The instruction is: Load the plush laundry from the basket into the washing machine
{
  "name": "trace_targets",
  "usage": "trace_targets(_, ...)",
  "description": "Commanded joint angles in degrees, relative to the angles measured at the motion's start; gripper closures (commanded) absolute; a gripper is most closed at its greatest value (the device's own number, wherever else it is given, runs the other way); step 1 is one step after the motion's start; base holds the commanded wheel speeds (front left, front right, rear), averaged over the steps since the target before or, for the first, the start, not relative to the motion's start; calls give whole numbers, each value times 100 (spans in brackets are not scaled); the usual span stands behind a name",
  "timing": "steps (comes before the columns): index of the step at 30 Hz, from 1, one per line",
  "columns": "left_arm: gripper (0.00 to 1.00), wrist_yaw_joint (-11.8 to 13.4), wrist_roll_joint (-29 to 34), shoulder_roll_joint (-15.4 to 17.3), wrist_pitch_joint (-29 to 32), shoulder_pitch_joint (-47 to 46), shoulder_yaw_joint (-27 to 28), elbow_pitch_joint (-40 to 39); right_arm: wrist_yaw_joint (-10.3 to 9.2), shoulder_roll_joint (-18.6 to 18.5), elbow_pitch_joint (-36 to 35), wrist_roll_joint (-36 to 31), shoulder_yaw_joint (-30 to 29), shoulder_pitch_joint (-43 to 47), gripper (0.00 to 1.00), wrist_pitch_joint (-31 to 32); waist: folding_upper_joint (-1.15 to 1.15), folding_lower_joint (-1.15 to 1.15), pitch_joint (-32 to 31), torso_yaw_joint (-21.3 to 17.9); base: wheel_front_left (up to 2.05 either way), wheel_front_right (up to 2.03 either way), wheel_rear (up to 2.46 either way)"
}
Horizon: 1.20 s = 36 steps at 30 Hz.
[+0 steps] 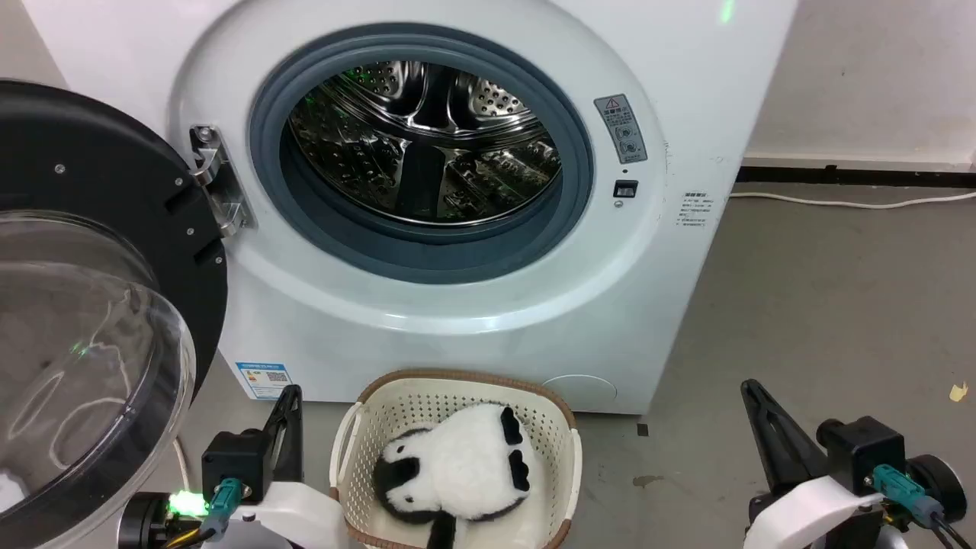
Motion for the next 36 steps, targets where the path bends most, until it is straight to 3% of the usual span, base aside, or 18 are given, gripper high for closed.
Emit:
trace_targets(1,100,17,9,-1,1,-84,4,-25,-5,-1,14,-43,-3,-67,100,3,0,0,0,0,0,0,0)
trace_targets(34,100,17,9,-1,1,-84,4,-25,-5,-1,14,-43,-3,-67,100,3,0,0,0,0,0,0,0)
trace_targets(35,0,0,-1,0,-1,0,3,0,0,0,0,1,2,0,0,0,0,0,0,0,0,0,0)
trace_targets(36,0,0,-2,0,-2,2,-1,2,0,0,0,6,1,2,0,-2,0,0,0,0,0,0,0)
